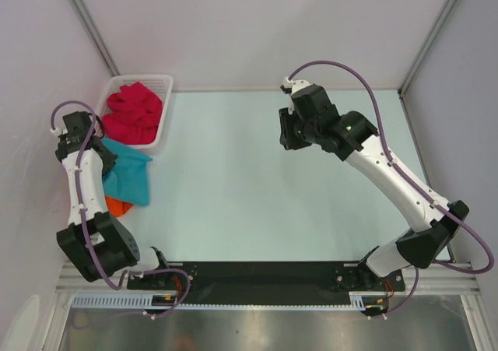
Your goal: Fold and stack the t-shirts
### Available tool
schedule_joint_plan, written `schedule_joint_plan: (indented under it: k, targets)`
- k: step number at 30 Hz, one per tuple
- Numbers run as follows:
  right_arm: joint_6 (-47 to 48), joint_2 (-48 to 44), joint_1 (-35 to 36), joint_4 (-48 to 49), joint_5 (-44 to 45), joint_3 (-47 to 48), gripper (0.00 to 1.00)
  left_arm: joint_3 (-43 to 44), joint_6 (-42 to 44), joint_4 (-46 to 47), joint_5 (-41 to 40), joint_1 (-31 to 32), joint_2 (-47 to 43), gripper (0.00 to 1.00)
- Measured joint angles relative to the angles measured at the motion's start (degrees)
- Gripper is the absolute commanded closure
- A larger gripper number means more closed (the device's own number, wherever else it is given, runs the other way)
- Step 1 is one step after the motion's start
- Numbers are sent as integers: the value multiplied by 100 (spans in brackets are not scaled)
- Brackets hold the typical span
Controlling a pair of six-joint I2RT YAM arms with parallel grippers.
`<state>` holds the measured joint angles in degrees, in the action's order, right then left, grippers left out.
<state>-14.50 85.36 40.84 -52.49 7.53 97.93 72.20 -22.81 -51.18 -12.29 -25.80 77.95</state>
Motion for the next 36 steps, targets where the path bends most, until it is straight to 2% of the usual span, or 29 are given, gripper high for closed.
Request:
schedule_joint_plan:
  k: [8,14,20,29,36]
  targets:
    - [0,74,79,2,17,79,70,337,31,-11,809,76,17,100]
    - [0,133,76,4,24,151,70,719,24,-35,1123,435,177,100]
    - [0,170,76,7,63,205,70,907,31,-39,1434,472,332,100]
    - [0,271,76,-4,81,247,71,1113,39,-44,1499,588,498,100]
    - [4,297,76,-22,109,302,71,752,101,-31,1034,225,485,100]
